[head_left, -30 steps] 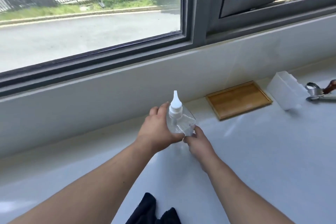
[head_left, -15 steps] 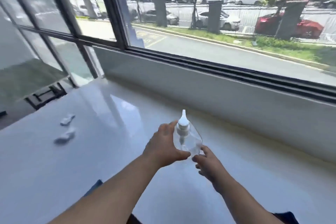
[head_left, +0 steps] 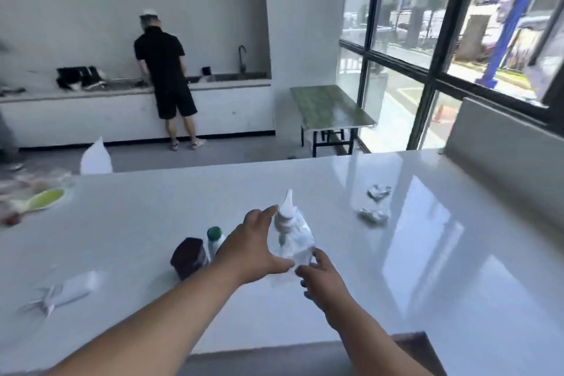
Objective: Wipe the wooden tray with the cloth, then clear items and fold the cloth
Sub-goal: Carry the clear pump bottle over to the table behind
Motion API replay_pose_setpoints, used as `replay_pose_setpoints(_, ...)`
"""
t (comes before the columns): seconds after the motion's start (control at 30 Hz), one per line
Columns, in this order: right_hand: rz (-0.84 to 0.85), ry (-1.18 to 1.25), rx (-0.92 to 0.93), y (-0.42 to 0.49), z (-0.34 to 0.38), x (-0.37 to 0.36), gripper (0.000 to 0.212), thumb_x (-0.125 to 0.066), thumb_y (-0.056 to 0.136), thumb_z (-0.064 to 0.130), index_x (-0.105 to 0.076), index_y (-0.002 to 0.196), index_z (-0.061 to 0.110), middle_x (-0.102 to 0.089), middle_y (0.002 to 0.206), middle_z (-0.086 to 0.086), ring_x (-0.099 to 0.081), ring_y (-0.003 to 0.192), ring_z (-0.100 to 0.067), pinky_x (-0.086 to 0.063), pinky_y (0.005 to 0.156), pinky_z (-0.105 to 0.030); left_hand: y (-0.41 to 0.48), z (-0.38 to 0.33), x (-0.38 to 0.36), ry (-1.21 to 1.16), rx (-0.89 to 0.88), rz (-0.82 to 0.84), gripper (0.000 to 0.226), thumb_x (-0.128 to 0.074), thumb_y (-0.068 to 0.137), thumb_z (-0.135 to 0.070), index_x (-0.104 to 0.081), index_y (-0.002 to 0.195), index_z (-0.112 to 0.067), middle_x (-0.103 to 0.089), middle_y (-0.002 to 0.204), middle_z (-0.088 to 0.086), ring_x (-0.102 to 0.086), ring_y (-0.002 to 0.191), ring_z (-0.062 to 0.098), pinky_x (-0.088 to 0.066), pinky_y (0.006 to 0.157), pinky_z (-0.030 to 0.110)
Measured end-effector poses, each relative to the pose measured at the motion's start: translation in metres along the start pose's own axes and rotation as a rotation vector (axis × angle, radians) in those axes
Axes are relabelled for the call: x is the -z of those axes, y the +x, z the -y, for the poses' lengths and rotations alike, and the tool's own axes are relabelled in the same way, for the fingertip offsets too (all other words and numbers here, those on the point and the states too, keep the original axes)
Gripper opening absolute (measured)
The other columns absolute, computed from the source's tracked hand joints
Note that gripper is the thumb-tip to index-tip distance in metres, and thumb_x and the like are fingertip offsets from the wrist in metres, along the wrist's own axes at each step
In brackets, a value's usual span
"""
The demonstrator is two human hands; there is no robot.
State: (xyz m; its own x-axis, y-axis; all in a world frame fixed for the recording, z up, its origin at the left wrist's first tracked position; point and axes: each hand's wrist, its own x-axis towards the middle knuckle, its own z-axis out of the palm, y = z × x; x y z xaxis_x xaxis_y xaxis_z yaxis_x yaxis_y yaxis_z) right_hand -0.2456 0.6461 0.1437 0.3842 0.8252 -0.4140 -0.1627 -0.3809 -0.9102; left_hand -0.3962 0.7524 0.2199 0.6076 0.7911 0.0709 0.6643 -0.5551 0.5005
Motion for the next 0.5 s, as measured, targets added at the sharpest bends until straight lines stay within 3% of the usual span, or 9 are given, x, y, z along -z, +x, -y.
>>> replay_pose_setpoints(0.2, 0.110, -0.065, 0.076, 0.077, 0.042, -0.083, 0.067, -0.059, 0.070, 0.026, -0.056, 0.137, 0.031, -0.068, 0.106, 0.004, -0.059, 0.082, -0.014, -0.047, 0.077, -0.034, 0.038, 0.080, 0.052, 0.024, 0.089, -0.116, 0.113, -0.077, 0.055, -0.071, -0.023, 0.152, -0.051, -0.037, 0.152, -0.016, -0.062, 0.112, 0.014, -0.050, 0.083, 0.032)
replay_pose_setpoints(0.37, 0.125, -0.056, 0.086, 0.152, 0.073, -0.102, 0.062, -0.059, 0.074, 0.025, -0.057, 0.135, 0.032, -0.069, 0.107, 0.003, -0.060, 0.083, -0.015, -0.050, 0.080, -0.034, 0.110, 0.110, 0.063, 0.063, 0.099, -0.135, 0.115, -0.077, 0.055, -0.072, -0.021, 0.154, -0.050, -0.036, 0.153, -0.014, -0.058, 0.124, 0.017, -0.053, 0.093, 0.036)
replay_pose_setpoints(0.5, 0.134, -0.045, 0.025, 0.214, 0.087, -0.099, 0.060, -0.058, 0.071, 0.021, -0.060, 0.131, 0.028, -0.065, 0.094, 0.002, -0.056, 0.074, -0.014, -0.046, 0.074, -0.034, 0.169, 0.131, 0.050, 0.077, 0.125, -0.087, 0.116, -0.076, 0.056, -0.075, -0.023, 0.156, -0.048, -0.038, 0.153, -0.014, -0.059, 0.121, 0.015, -0.053, 0.089, 0.033)
